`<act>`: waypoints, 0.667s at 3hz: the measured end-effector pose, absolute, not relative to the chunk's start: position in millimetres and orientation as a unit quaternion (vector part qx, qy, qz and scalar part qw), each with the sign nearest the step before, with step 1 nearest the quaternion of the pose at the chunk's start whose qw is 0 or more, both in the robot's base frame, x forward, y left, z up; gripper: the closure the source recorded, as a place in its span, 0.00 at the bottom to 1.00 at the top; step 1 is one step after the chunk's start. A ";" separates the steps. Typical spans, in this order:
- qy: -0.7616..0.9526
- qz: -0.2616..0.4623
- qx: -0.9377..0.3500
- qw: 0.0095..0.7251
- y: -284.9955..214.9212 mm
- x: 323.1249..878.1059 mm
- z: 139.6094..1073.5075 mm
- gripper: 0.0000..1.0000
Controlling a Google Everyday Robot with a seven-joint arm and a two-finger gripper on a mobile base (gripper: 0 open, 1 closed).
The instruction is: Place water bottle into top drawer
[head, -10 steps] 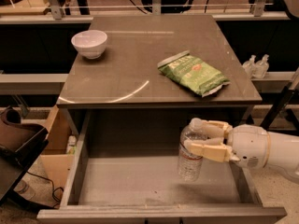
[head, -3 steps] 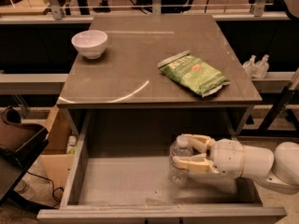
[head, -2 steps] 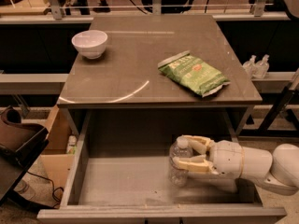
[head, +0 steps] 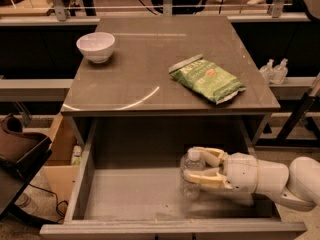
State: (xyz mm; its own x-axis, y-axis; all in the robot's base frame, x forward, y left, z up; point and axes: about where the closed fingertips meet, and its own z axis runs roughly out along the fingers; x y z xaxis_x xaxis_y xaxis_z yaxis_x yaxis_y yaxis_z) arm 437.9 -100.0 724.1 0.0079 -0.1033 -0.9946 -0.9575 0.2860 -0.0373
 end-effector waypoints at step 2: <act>0.589 0.387 -0.449 0.549 -104.5 436.1 724.0 0.72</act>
Offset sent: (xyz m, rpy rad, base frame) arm 0.0000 0.0000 0.0002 0.0000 0.0000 0.0000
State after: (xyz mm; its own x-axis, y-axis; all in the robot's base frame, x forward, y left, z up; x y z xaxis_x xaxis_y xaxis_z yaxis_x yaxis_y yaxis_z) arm 436.1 -104.5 724.0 0.0063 -0.1041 -0.9946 -0.9546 0.2957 -0.0370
